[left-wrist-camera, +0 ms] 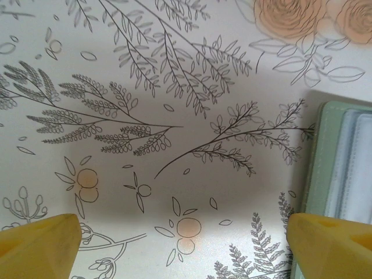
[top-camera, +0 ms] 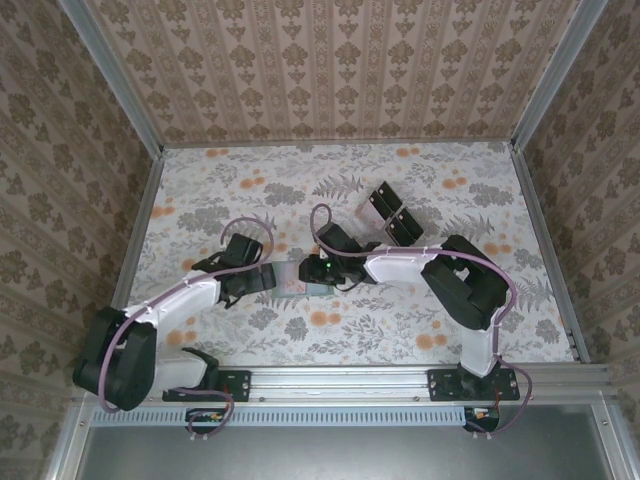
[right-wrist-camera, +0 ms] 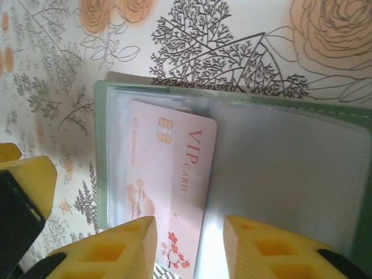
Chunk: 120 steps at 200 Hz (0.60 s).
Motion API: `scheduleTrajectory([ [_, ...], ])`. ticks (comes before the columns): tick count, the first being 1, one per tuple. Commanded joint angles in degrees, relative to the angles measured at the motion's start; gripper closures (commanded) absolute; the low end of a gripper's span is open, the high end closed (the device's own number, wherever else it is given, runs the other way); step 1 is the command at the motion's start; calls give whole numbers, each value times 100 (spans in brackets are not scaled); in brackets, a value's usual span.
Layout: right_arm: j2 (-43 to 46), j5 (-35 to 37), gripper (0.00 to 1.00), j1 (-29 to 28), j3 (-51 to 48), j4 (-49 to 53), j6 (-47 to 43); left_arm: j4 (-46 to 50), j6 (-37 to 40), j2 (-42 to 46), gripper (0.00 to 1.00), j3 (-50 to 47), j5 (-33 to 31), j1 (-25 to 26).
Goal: Put the credit cards into the card holder
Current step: Insert the credit card into the card slot.
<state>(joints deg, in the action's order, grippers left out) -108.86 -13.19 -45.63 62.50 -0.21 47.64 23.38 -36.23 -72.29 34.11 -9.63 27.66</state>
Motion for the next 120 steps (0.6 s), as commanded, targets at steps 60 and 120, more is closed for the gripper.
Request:
scheduleTrajectory([
  [60,-220,422,92,24,629,1099,-505,227,-23,-474,0,145,-250,-59],
  [120,-622,277,94,20,1072,1180,-598,223,-155,-767,0,208,-176,-52],
])
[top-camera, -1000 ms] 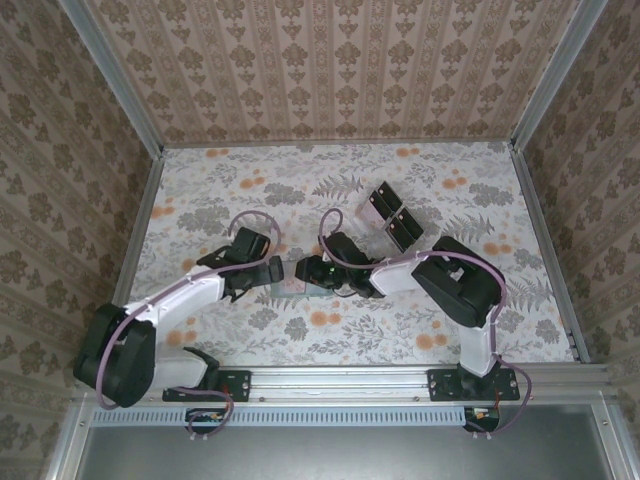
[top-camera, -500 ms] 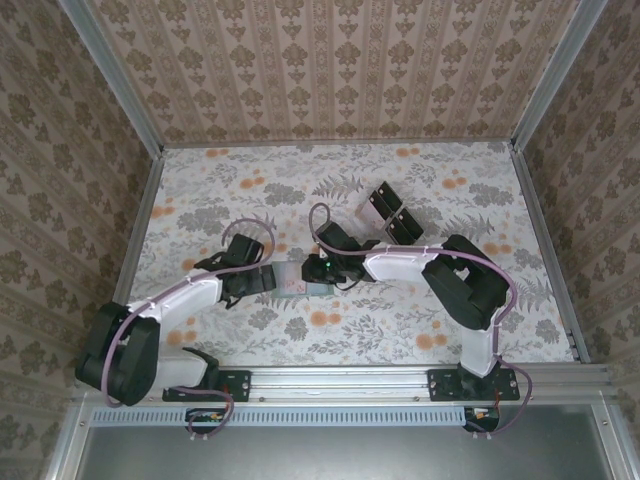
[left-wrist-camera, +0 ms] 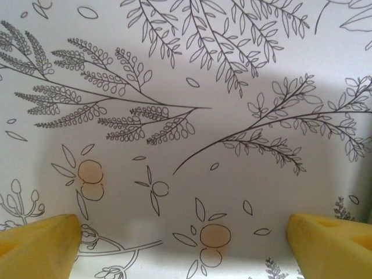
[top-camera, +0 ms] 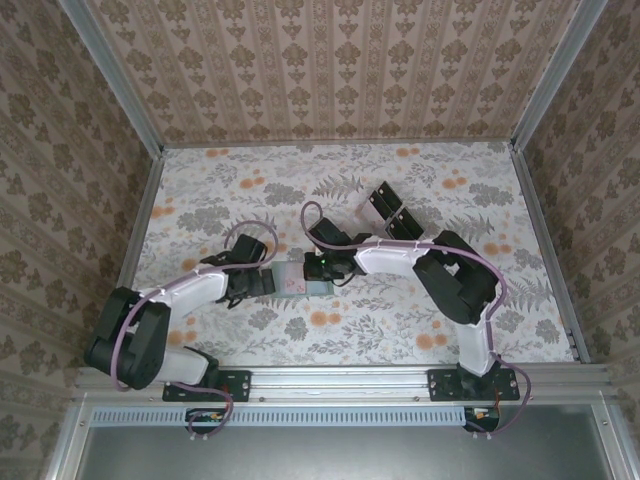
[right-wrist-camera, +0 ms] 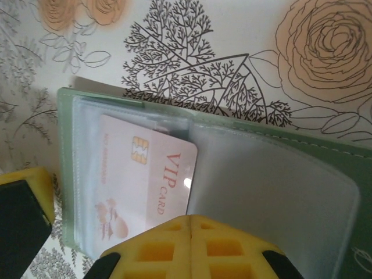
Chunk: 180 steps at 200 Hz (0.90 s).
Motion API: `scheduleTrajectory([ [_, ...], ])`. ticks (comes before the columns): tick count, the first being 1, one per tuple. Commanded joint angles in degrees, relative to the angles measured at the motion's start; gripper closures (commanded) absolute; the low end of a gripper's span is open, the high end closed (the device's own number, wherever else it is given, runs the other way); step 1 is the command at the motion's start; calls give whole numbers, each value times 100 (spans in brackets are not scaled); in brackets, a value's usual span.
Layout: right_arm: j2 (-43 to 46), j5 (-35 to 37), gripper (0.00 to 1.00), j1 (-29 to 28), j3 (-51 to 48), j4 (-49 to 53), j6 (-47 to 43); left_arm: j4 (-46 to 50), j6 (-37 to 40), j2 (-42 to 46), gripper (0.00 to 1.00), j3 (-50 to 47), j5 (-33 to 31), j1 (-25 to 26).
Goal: Put the credit cards into the card holder
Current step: Insert the credit card into the card slot.
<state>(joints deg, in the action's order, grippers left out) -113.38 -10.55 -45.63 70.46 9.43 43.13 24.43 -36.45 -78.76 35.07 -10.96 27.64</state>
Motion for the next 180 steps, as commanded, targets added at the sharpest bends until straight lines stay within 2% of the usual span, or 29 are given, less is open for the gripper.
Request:
scheduleTrajectory([
  [1,-177,6,94,24,285,221,-147,116,-130,-116,0,109,-40,-53],
  [180,-525,-546,95,-212,770,72,46,-151,-130,-386,0,21,156,-13],
])
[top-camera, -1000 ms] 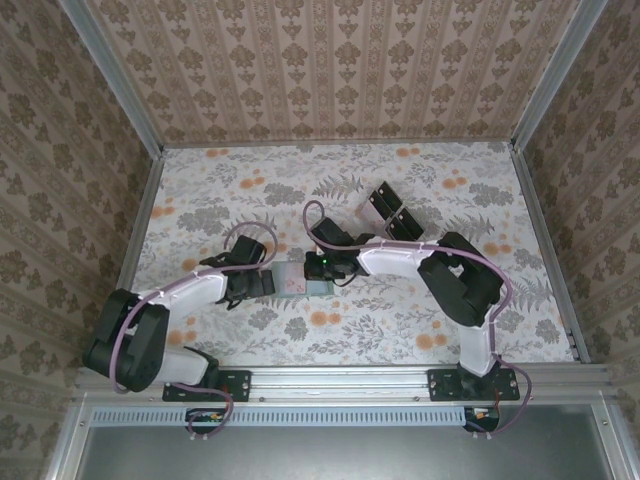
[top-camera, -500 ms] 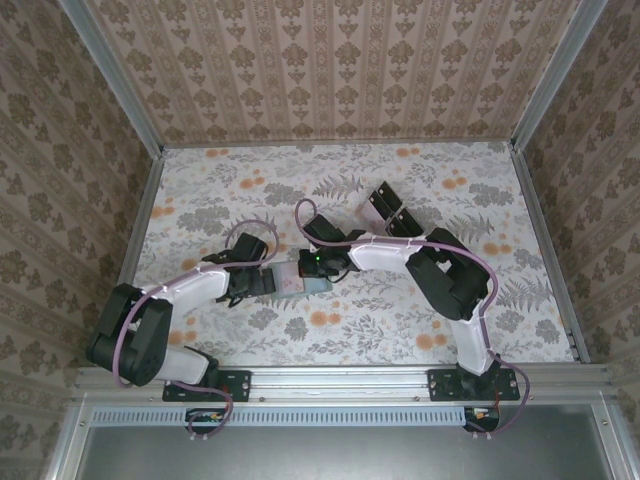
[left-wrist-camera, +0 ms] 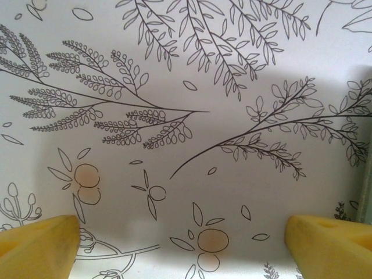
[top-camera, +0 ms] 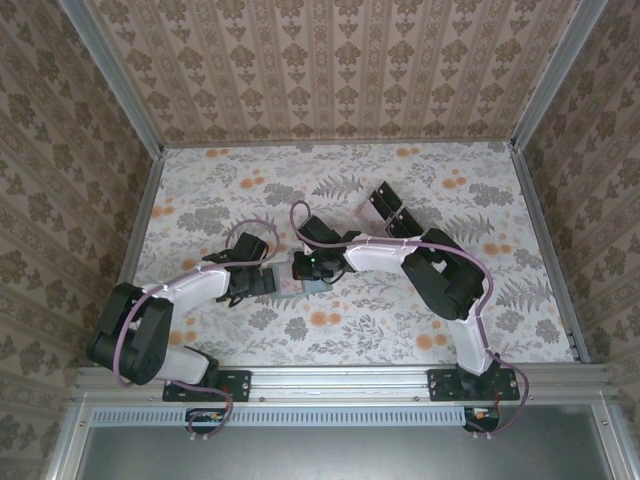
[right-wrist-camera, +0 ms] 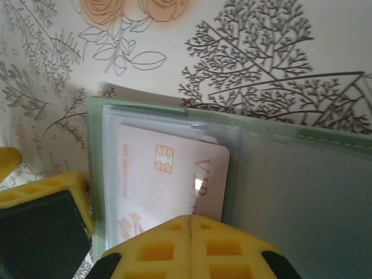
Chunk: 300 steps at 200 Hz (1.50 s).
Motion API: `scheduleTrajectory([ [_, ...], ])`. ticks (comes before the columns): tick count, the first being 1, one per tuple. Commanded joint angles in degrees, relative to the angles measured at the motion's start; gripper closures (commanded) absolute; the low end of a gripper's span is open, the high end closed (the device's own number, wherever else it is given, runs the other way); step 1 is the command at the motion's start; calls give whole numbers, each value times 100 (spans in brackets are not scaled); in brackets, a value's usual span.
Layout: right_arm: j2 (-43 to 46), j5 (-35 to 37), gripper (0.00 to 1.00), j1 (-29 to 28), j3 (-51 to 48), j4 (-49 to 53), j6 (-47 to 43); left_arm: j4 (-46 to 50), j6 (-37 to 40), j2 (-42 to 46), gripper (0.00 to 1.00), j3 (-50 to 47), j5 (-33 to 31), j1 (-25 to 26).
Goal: Put the credit cards into the card holder
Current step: Insert the credit card into the card slot.
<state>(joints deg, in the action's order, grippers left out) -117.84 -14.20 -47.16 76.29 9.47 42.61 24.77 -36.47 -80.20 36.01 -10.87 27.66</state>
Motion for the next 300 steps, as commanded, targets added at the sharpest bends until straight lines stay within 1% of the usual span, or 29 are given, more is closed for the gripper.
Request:
scheduleTrajectory([
  [1,-71,-185,95,-58,190,70,94,-189,-130,-241,0,-70,151,-20],
  [55,449,324,94,11,36,336,-156,-206,-149,-241,0,-85,152,-10],
  [89,396,434,95,109,-44,432,-208,-202,-146,-247,0,-96,138,1],
  [163,37,366,96,106,-14,321,-152,-206,-141,-250,0,-94,138,2],
  [300,-392,7,96,-112,479,280,-43,-239,-114,-287,0,-97,169,14],
])
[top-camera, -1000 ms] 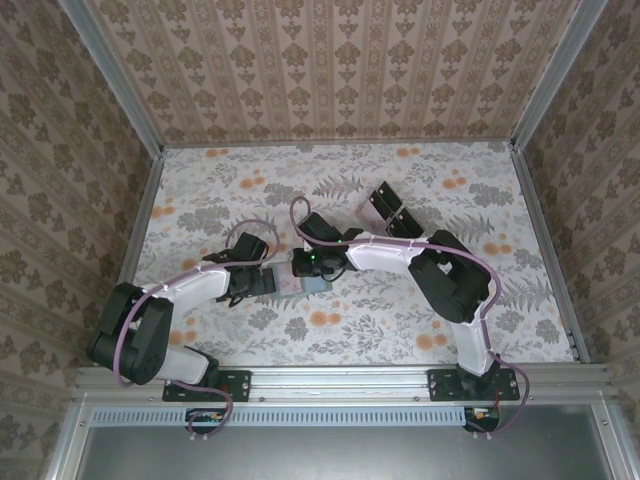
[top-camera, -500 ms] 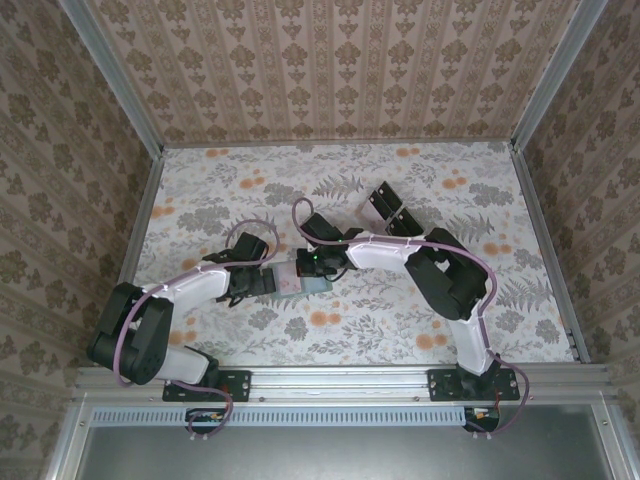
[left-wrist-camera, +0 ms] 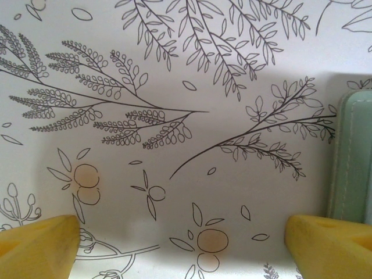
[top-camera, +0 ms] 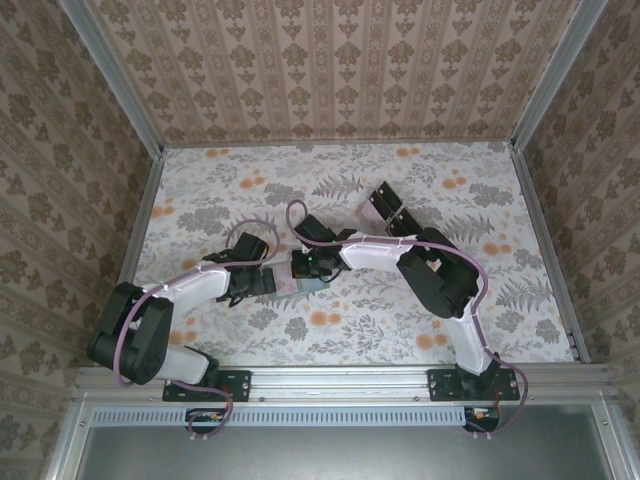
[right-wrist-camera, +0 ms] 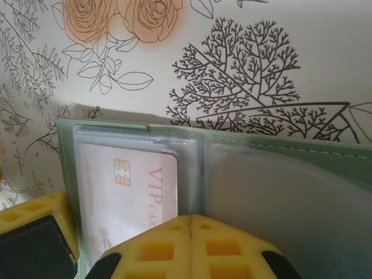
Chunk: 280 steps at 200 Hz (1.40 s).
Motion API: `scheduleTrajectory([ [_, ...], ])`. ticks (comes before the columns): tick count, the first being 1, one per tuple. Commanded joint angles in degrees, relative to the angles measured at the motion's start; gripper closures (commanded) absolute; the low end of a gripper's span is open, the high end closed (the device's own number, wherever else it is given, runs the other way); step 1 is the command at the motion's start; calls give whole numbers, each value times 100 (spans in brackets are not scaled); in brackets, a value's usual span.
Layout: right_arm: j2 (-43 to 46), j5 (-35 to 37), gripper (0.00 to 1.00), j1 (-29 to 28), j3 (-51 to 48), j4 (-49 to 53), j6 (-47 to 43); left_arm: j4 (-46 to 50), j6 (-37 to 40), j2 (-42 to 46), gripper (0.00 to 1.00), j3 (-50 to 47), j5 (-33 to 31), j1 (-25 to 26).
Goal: Put the credit cards into the card holder
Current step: Insert the credit card into the card slot, then move the card holder to the center of the table.
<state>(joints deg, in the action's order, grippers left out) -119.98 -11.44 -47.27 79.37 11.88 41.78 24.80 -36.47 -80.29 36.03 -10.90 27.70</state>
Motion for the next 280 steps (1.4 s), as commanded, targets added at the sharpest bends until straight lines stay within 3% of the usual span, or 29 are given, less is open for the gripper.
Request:
scheduleTrajectory([
  [1,-180,-274,96,-100,173,32,41,-240,-115,-278,0,-102,169,13],
  [84,-98,-740,96,-143,197,-253,-124,-111,-122,-53,0,-27,196,20],
  [137,463,-673,87,96,-84,-277,-213,409,-67,712,0,140,71,-129],
  [191,499,-445,85,404,-307,-170,-395,716,-9,1231,0,90,73,-548],
  [280,550,246,86,456,-1115,-11,-541,763,91,1420,0,143,213,-643],
])
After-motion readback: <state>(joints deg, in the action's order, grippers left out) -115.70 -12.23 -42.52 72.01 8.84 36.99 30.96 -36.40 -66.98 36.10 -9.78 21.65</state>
